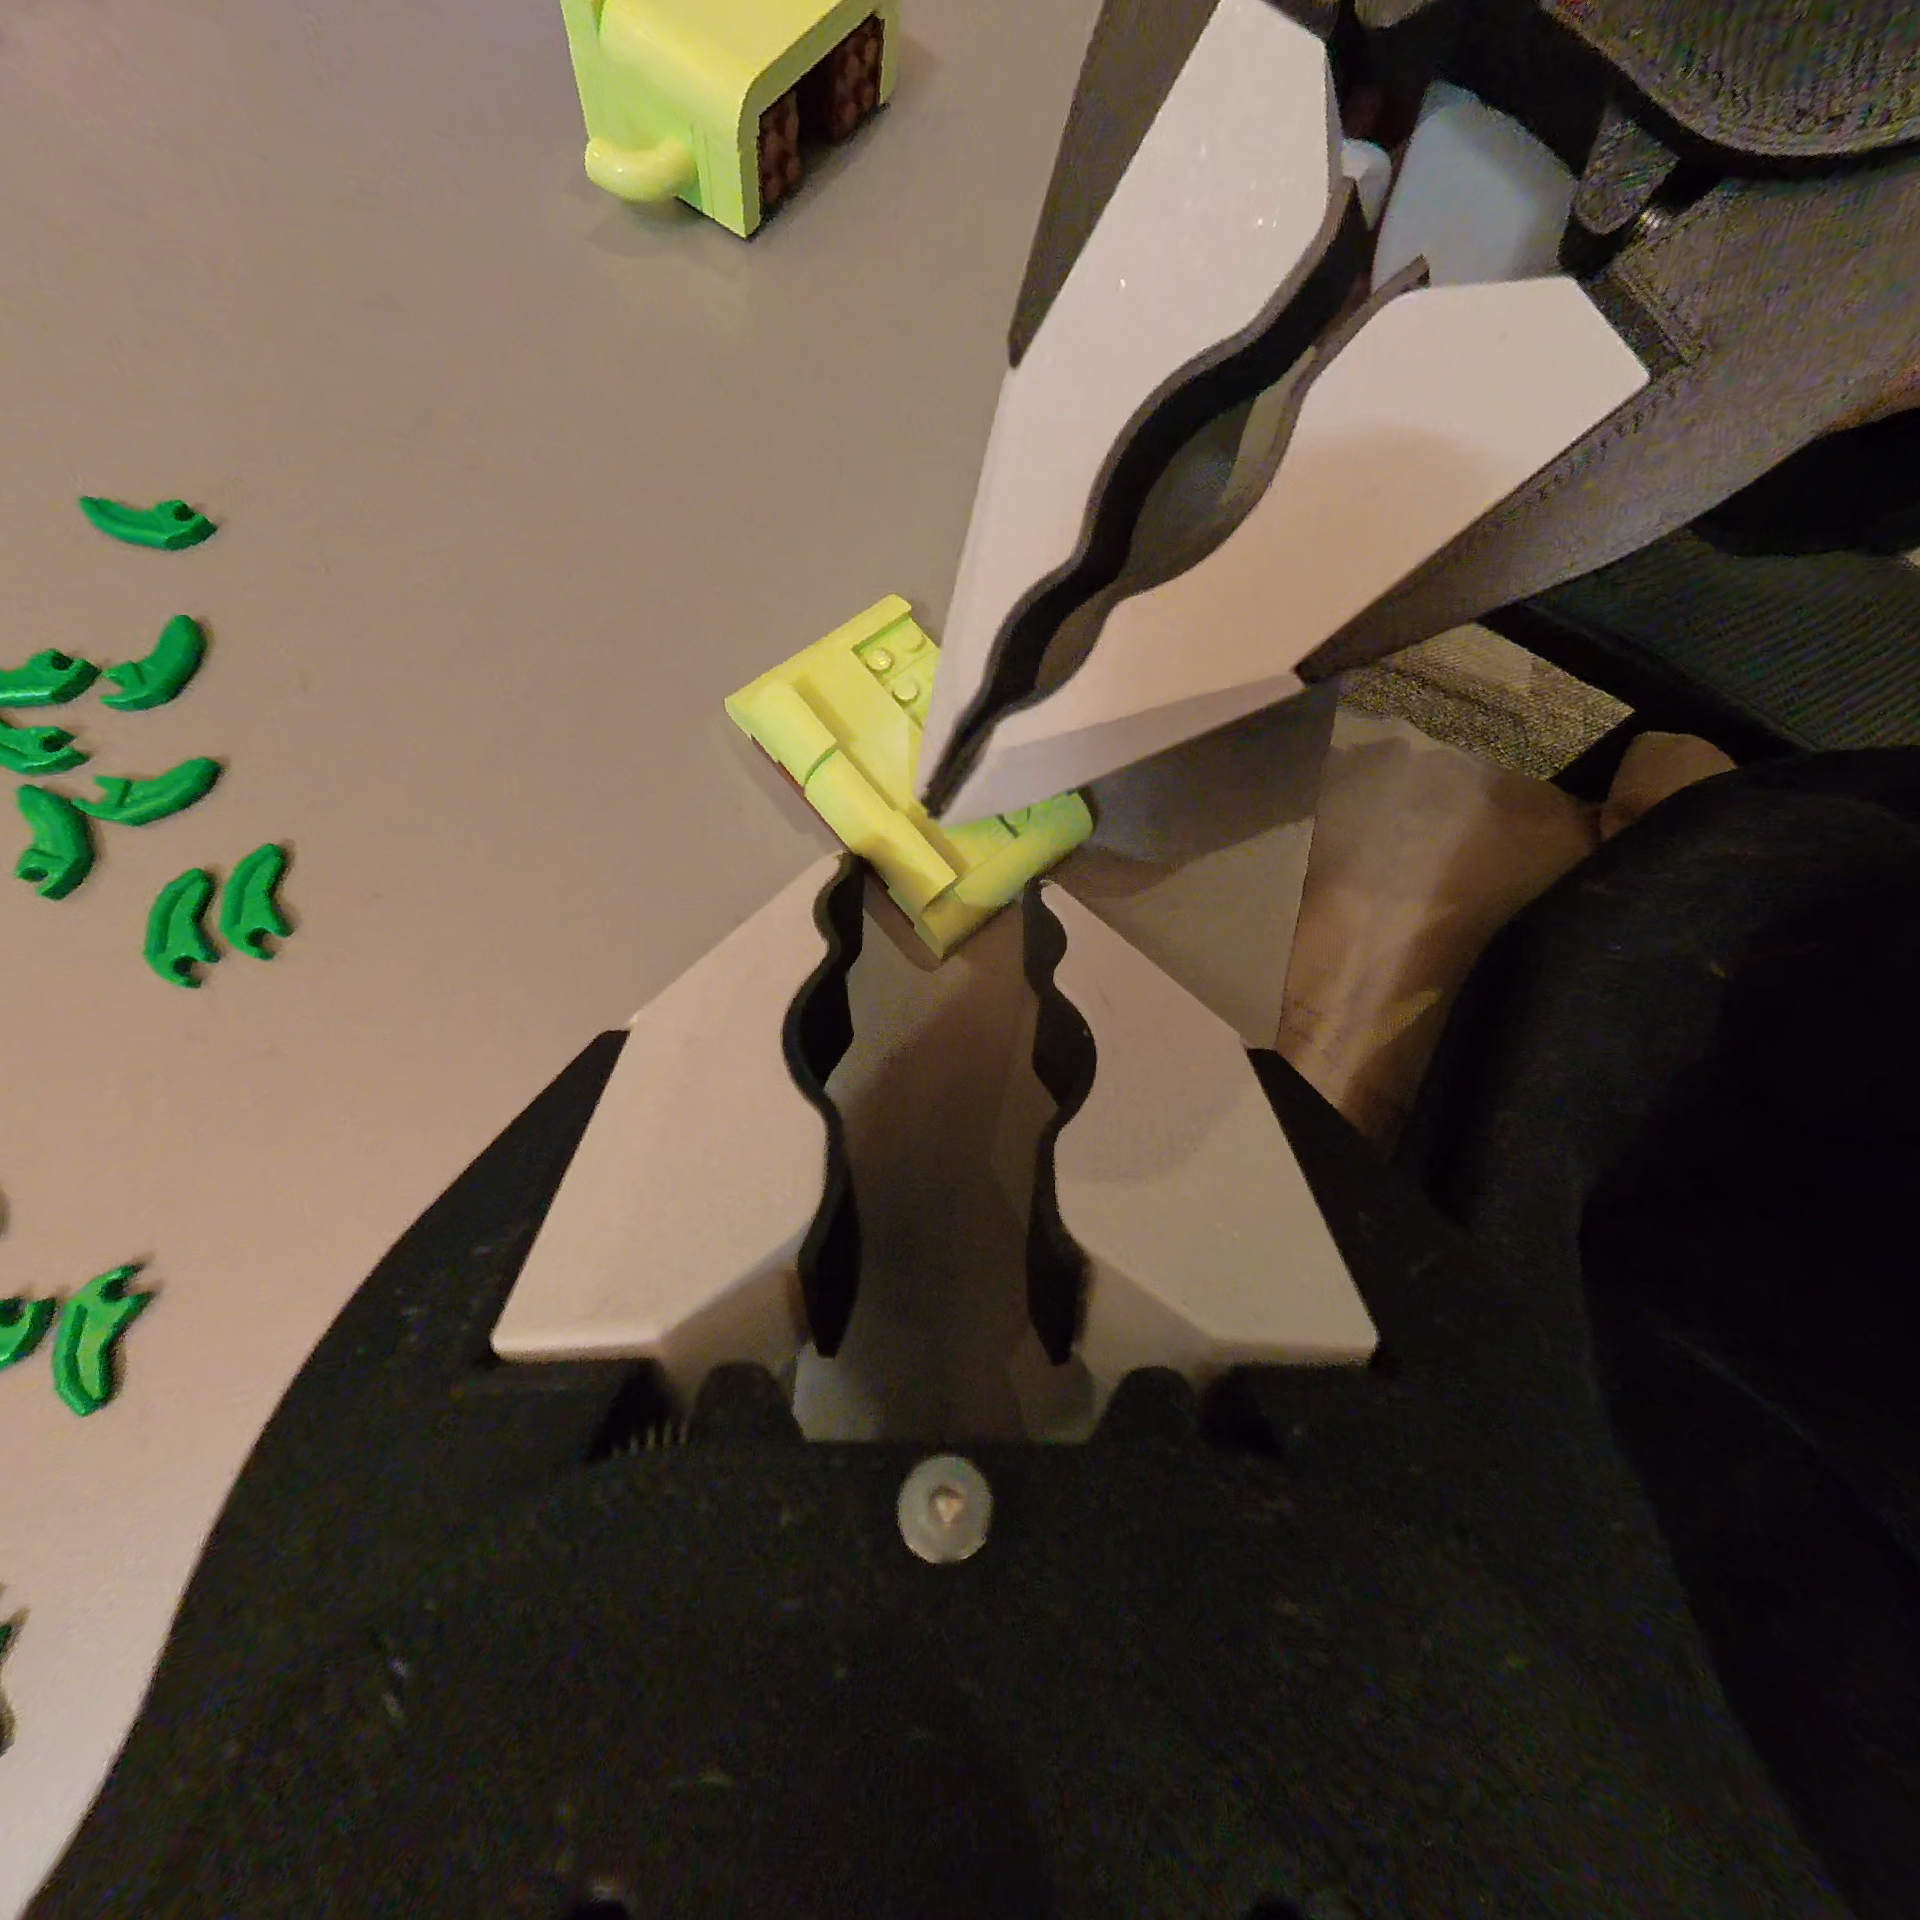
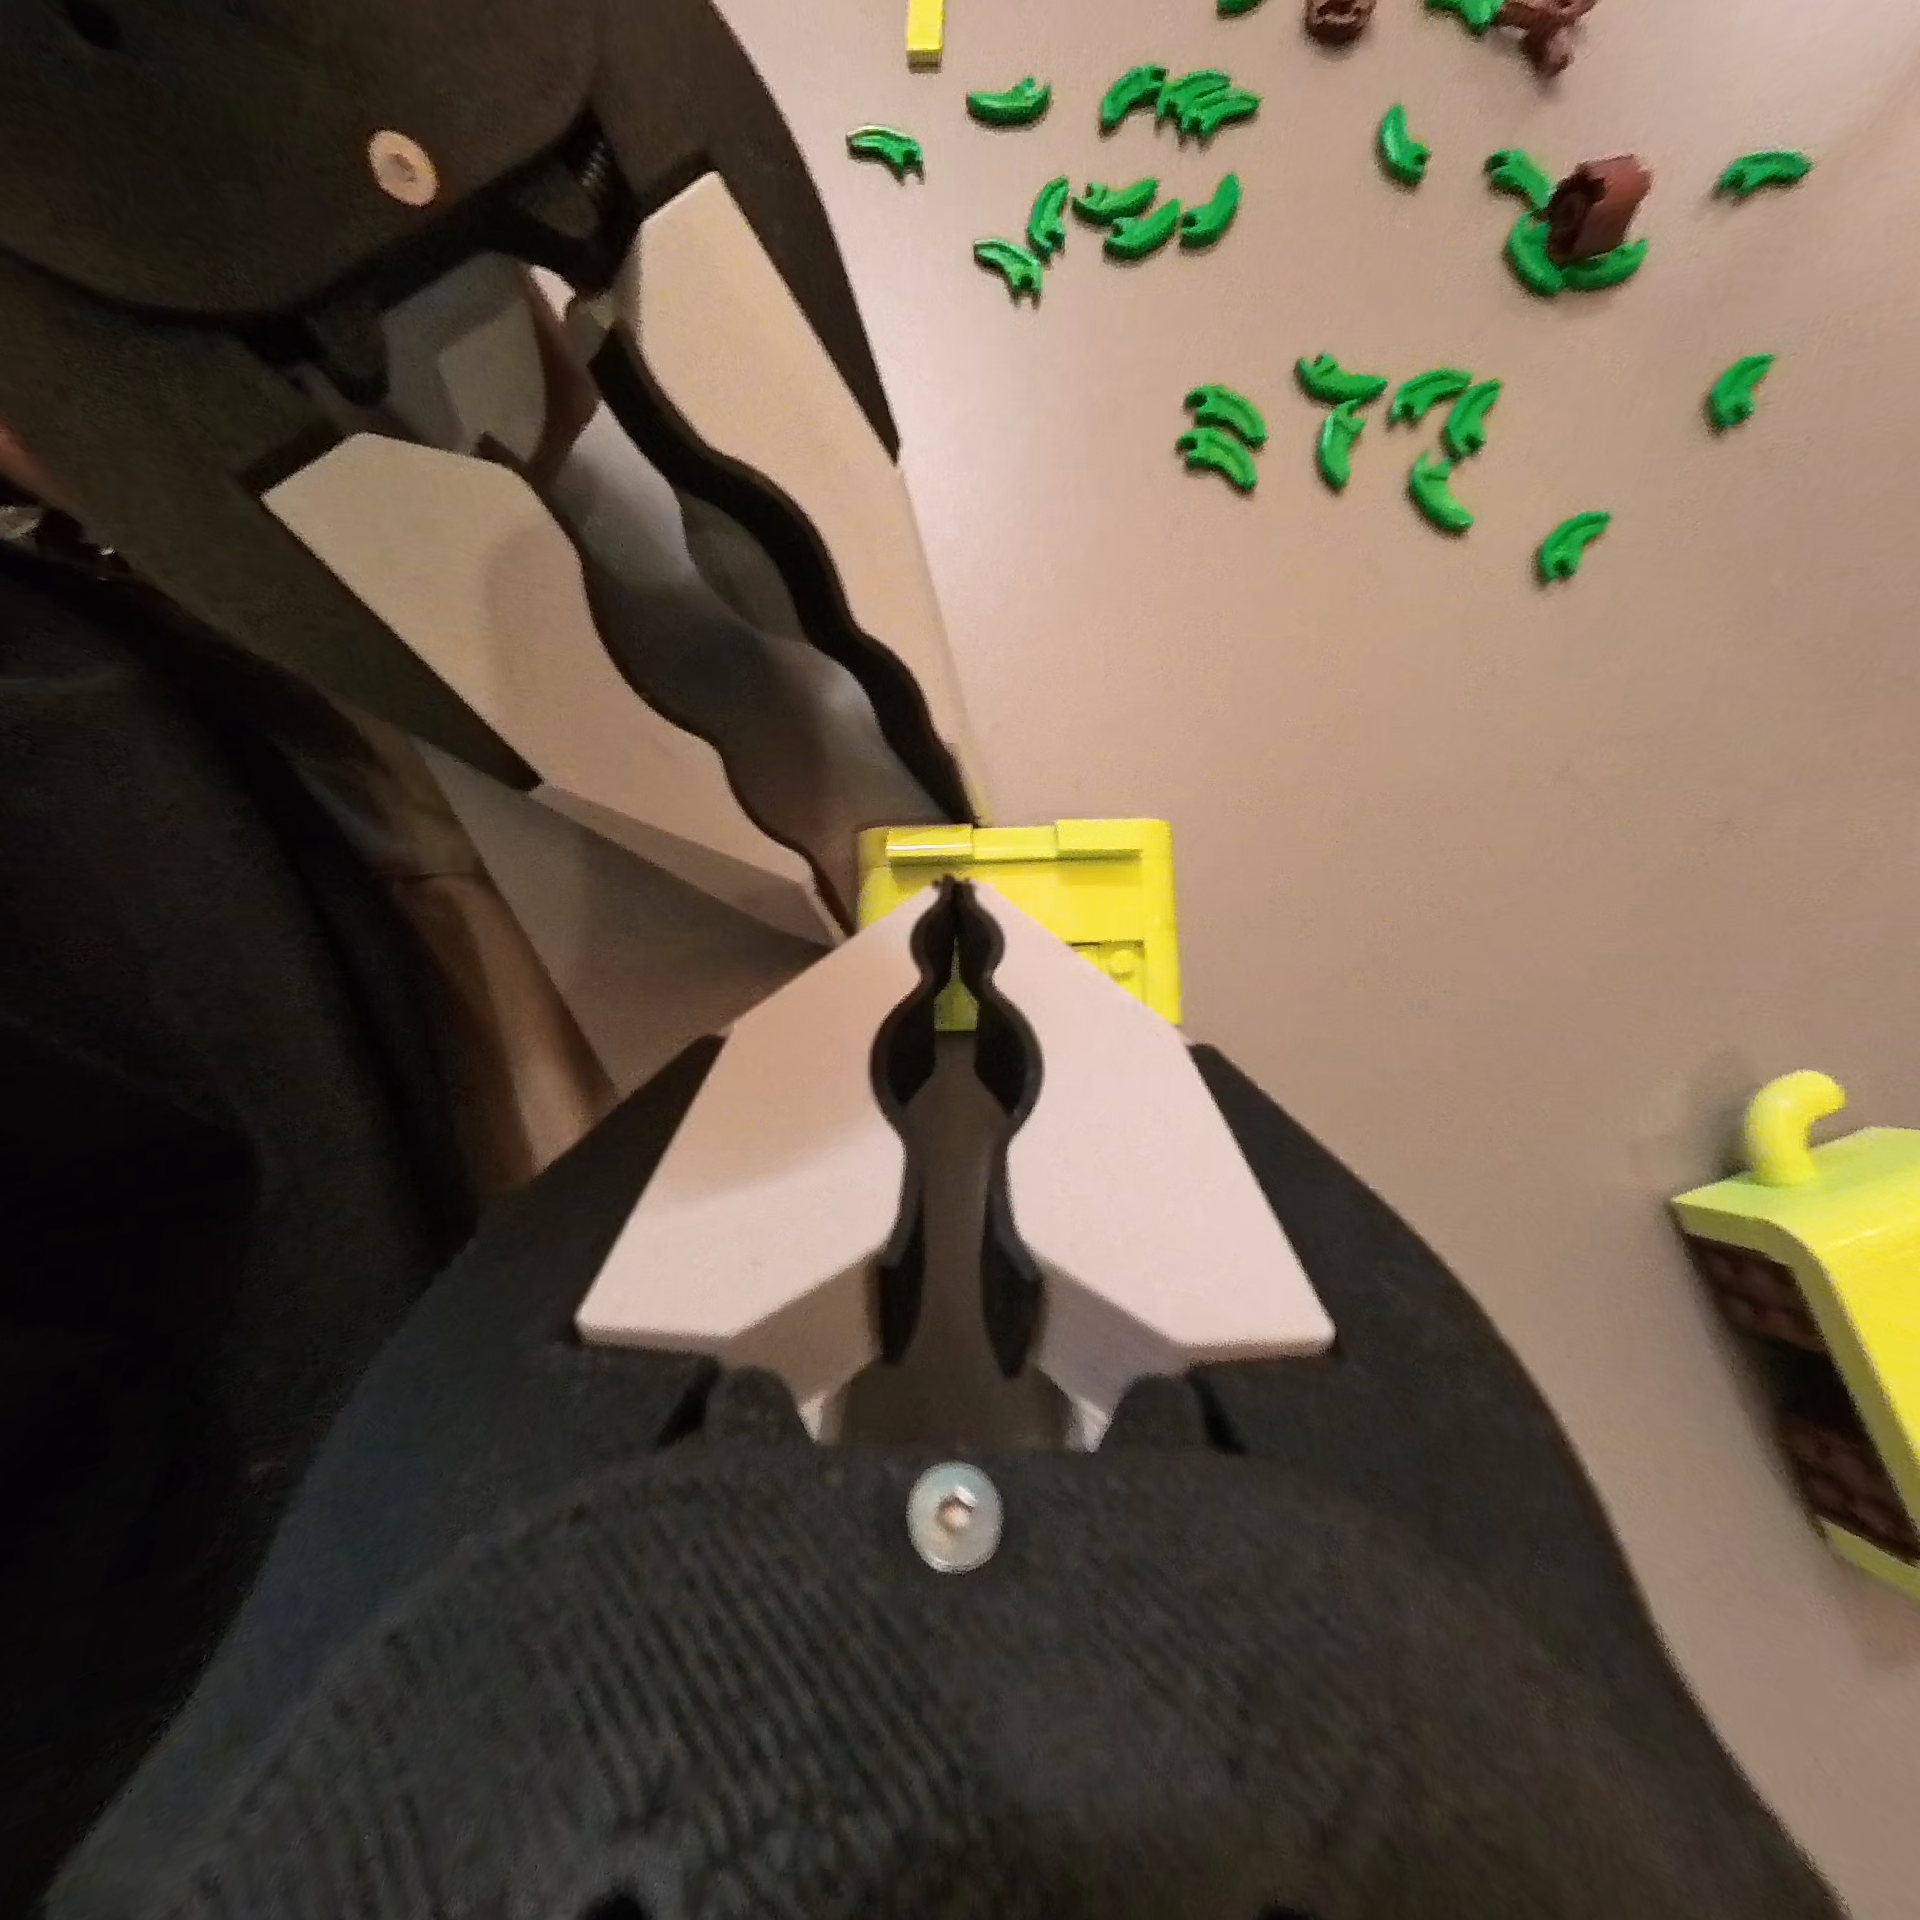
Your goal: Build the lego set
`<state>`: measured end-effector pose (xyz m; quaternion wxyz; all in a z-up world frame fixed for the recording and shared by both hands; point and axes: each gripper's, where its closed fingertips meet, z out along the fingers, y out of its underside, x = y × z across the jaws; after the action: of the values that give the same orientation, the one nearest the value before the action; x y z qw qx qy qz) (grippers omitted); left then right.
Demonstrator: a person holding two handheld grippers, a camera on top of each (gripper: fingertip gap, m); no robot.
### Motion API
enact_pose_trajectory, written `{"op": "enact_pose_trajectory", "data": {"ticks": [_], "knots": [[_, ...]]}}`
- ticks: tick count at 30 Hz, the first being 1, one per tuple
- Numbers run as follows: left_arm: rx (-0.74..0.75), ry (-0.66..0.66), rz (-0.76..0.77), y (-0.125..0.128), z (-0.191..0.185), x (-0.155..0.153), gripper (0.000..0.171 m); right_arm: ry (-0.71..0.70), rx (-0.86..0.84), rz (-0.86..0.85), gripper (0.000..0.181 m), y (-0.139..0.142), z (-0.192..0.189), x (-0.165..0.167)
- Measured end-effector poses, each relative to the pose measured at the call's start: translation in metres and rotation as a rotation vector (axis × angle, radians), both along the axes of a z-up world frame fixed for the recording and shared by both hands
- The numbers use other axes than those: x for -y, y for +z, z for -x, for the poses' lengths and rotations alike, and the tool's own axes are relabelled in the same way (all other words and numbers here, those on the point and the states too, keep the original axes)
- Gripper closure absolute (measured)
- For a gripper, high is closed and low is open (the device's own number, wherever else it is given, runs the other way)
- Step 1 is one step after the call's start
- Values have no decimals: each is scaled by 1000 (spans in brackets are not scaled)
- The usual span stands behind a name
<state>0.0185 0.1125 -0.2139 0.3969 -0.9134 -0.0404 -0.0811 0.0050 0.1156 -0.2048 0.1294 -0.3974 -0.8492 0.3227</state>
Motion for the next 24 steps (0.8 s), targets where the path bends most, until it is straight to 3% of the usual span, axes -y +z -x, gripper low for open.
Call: {"op": "enact_pose_trajectory", "data": {"ticks": [5, 18, 24], "knots": [[18, 4, -2, 0, 1, 0, 145, -104, -78, -37, 177, 1, 17, -23], [42, 8, -6, 1, 1, 0, 146, -166, -35, 63, 174, 1, 21, -26], [-18, 16, 4, 0, 2, 0, 147, -232, 13, 261, 165, 15, 4, -30]]}}
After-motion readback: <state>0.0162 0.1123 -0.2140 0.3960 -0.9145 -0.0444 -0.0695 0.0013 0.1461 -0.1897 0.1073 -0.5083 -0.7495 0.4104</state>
